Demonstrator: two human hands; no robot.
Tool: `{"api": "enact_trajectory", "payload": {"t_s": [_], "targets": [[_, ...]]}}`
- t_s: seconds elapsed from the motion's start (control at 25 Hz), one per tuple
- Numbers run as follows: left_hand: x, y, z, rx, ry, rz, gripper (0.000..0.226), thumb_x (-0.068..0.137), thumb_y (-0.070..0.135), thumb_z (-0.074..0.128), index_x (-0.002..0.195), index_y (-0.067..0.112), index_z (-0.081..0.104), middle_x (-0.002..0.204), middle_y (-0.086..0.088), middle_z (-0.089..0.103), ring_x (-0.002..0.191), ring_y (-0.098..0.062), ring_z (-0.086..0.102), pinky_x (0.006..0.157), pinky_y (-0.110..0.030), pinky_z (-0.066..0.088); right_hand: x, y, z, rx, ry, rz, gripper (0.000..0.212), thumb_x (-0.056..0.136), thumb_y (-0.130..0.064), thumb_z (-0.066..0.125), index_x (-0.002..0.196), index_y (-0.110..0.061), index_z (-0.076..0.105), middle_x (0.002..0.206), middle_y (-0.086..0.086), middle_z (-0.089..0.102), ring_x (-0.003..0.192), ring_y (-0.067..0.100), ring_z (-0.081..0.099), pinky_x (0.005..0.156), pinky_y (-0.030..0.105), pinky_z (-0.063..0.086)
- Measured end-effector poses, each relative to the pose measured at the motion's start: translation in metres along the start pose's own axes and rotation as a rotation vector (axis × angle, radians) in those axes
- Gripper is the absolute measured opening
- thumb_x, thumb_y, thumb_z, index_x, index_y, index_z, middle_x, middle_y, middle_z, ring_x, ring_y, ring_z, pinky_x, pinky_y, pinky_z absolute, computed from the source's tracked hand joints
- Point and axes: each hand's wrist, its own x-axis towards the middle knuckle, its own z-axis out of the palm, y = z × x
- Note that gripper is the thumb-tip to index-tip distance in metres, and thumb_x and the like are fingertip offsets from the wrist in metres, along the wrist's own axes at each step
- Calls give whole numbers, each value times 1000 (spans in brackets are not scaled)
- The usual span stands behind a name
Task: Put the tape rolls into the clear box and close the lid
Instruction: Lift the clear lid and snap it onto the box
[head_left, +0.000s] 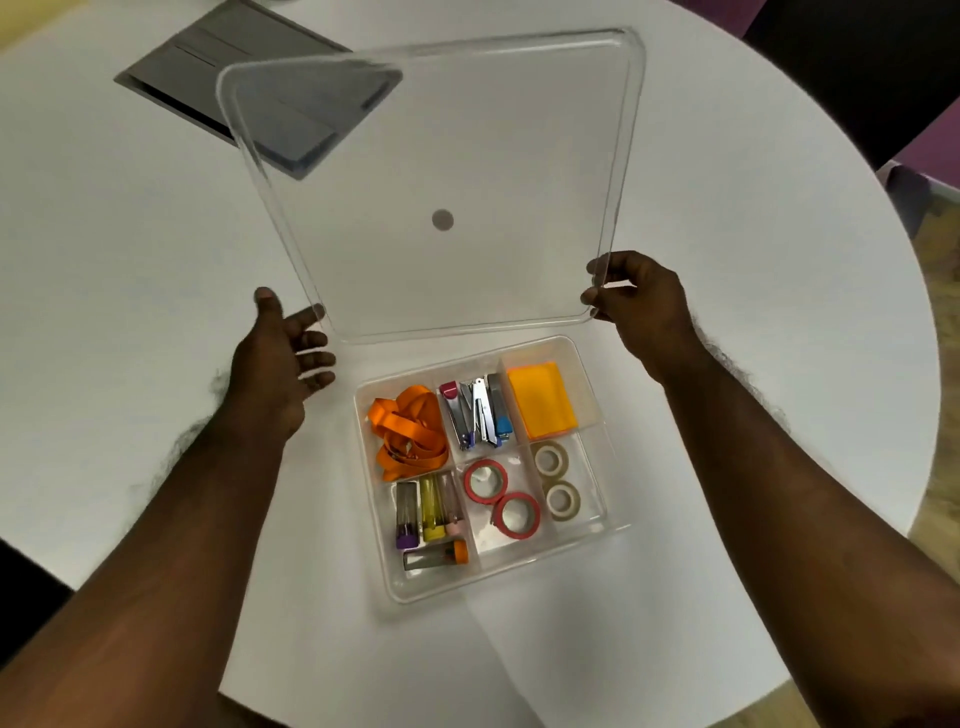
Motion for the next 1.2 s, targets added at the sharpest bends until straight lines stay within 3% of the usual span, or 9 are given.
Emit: {"api": "enact_trajectory", "payload": {"t_s": [0.08, 0.2, 0.36, 0.44, 0.52, 0.64, 0.8, 0.96, 1.2], "targets": [[-16, -4, -8, -118, -159, -120, 77, 87, 73, 25, 116, 14, 64, 88, 0, 63, 76, -19, 60, 70, -33, 51, -11, 6, -8, -87, 57, -63, 35, 78, 2, 70, 76, -33, 63, 91, -6, 68, 80, 17, 68, 78, 33, 58], [-33, -6, -21, -286, -302, -191, 54, 91, 56, 42, 116, 12, 61, 106, -4, 69, 78, -21, 72, 63, -25, 58, -31, 19, -16, -157, 132, -179, 34, 76, 6, 69, 76, -28, 66, 88, -1, 67, 89, 18, 69, 88, 38, 56], [-43, -14, -31, -293, -313, -103, 26, 95, 13, 48, 116, 18, 63, 110, 1, 70, 77, -17, 74, 63, -23, 59, -48, 24, -18, -332, 202, -393, 27, 76, 9, 66, 86, -16, 70, 97, -4, 62, 93, -5, 61, 78, 7, 48], [-49, -25, -30, -234, -273, -43, 29, 93, 3, 47, 110, 18, 65, 101, 1, 72, 74, -19, 74, 63, -26, 60, -54, 27, -19, -109, 170, -219, 25, 86, 0, 61, 105, -15, 66, 110, 0, 63, 85, -1, 68, 72, 15, 56], [-55, -42, -29, -217, -241, -37, 33, 93, -3, 44, 107, 20, 65, 98, 0, 70, 71, -21, 74, 63, -30, 61, -62, 28, -23, 261, 55, 175, 19, 94, -17, 56, 112, -19, 64, 111, 1, 68, 74, 12, 73, 62, 27, 59], [-66, -77, -25, -235, -184, -40, 37, 93, -7, 43, 107, 21, 62, 89, 0, 72, 71, -22, 74, 66, -34, 62, -73, 42, -28, 221, -94, 477, 26, 90, -32, 62, 109, -15, 68, 96, 0, 73, 72, 16, 72, 59, 26, 58], [-74, -117, -23, 30, -28, 25, 37, 89, -1, 57, 119, 21, 62, 77, -2, 64, 73, -21, 66, 71, -34, 61, -78, 61, -14, -17, -9, 437, 30, 84, -14, 70, 113, -9, 64, 83, 4, 68, 65, 16, 63, 57, 31, 57], [-74, -131, -21, 398, 100, 130, 37, 84, 13, 68, 120, 20, 65, 81, -1, 64, 76, -25, 62, 82, -46, 55, -78, 73, -3, -391, 98, 415, 28, 84, -33, 67, 107, -17, 67, 100, 5, 71, 91, 27, 67, 84, 41, 56], [-73, -137, -10, 672, 161, 187, 42, 86, 22, 66, 127, 16, 60, 103, -8, 61, 88, -37, 67, 86, -50, 55, -77, 83, 4, -613, 136, 381, 27, 85, -41, 62, 107, -26, 66, 114, 0, 68, 108, 26, 61, 88, 36, 48]]}}
